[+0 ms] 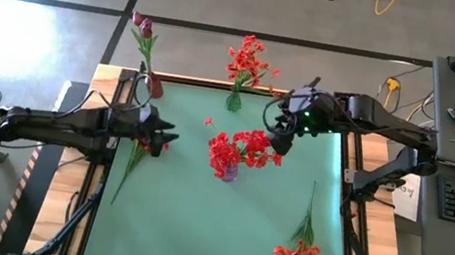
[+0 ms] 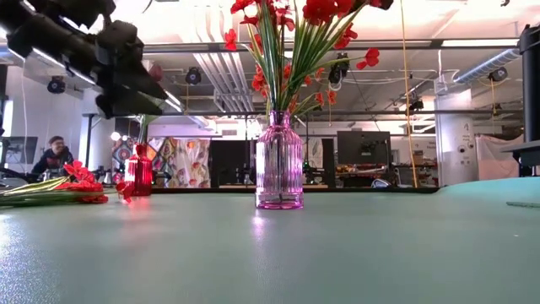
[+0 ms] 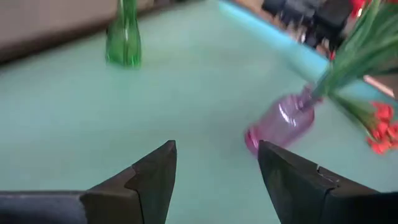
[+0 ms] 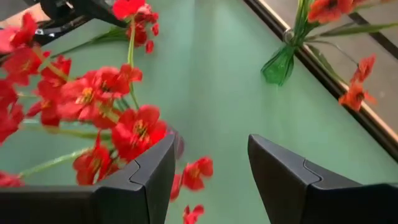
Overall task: Sort flowers into vase by color
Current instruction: Put the orange flowers into the purple vase
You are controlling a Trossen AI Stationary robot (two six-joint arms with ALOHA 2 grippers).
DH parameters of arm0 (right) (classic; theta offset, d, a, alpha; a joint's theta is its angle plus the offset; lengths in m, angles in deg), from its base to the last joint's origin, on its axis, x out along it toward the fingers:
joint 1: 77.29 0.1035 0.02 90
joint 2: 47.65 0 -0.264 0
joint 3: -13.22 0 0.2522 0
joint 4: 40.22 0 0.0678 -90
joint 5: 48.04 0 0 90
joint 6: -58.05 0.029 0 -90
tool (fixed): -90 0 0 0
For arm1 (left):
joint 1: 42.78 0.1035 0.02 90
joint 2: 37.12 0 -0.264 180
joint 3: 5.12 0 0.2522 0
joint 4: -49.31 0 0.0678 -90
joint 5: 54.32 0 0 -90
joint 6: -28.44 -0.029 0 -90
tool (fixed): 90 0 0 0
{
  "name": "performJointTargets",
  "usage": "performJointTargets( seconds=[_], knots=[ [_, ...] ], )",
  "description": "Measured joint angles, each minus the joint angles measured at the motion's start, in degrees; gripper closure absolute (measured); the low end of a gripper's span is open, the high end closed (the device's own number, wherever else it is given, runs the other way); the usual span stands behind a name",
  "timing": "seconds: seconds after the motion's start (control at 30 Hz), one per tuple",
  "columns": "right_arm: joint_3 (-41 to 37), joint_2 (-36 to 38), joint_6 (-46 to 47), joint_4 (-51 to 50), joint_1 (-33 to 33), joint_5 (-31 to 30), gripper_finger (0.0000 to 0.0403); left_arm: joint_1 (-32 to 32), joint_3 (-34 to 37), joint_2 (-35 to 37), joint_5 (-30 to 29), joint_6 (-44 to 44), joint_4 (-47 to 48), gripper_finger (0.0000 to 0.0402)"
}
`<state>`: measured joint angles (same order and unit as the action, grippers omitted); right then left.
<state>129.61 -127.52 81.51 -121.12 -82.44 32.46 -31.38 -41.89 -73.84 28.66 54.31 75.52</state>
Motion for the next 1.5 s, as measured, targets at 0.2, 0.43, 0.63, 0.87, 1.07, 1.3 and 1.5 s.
performJointTargets(
  seconds=[0.2, 0.43, 0.63, 0.87, 1.07, 1.3, 1.5],
  knots=[
    [0.0, 2.9, 2.9, -0.6, 0.9, -0.1, 0.0211, -4.6, -9.8, -3.2, -1.0, 12.6, 25.9, 0.0207],
    [0.0, 6.7, 3.2, -3.4, 0.9, -1.9, 0.0211, -9.6, -15.8, -8.5, -3.0, 30.4, 46.6, 0.0215],
    [0.0, 7.9, 3.2, -3.4, 0.9, -2.6, 0.0211, -16.1, -15.7, -12.8, -0.5, 38.6, 47.6, 0.0203],
    [0.0, 7.7, 3.0, -4.3, 0.9, -2.5, 0.0211, -24.9, -14.7, -20.2, 0.5, 48.9, 47.8, 0.0175],
    [-0.1, 7.7, 2.6, -4.3, 1.3, -2.5, 0.0211, -27.8, -14.7, -26.6, -1.1, 53.4, 50.0, 0.0143],
    [-0.3, 7.4, 2.9, -4.3, 3.7, -2.5, 0.0211, -27.8, -14.0, -34.1, -1.5, 54.2, 50.2, 0.0139],
    [-0.8, 7.4, 3.6, -4.2, 6.2, -2.5, 0.0211, -27.1, -14.0, -39.2, -2.8, 55.8, 50.3, 0.0149]
  ],
)
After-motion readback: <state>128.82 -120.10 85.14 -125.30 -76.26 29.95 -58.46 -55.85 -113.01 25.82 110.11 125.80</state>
